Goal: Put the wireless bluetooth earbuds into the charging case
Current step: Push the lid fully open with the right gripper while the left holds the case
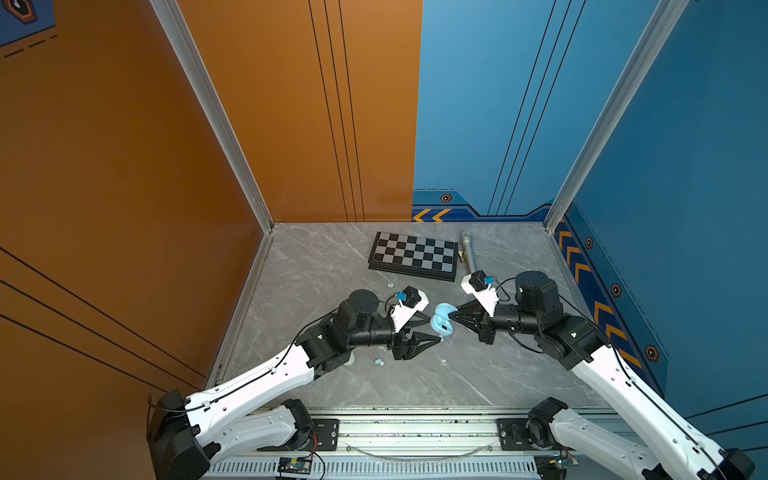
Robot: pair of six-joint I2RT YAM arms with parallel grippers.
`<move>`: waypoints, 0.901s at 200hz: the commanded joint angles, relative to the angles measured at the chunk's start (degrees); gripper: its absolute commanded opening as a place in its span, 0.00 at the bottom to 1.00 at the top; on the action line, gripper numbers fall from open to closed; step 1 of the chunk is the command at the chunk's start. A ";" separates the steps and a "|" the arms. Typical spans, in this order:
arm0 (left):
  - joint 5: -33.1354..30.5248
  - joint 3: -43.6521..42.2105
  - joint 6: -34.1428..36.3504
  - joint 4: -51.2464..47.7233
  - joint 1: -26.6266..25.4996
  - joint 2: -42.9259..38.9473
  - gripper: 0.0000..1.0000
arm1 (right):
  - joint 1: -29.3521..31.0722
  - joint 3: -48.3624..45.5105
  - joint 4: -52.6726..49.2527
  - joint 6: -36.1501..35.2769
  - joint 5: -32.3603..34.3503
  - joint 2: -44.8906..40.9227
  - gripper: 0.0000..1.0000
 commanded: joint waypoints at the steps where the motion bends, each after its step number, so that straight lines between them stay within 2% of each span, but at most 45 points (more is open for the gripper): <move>1: -1.38 1.05 1.22 -4.43 1.23 -3.10 0.69 | -0.23 0.07 1.37 -2.41 5.31 -1.34 0.00; 39: -6.32 7.12 8.62 -17.25 2.50 -5.26 0.75 | 0.51 0.45 1.19 -5.19 8.66 -1.41 0.00; 83: -10.13 14.79 12.67 -19.94 2.76 -0.60 0.75 | 4.00 1.01 1.19 -6.64 10.38 -0.61 0.00; 135: -10.11 19.59 16.44 -21.45 1.27 6.45 0.68 | 7.02 1.86 1.02 -7.03 10.43 0.24 0.00; 180: -10.62 21.27 17.31 -22.11 0.66 9.22 0.56 | 8.88 1.78 1.02 -6.69 10.12 0.13 0.00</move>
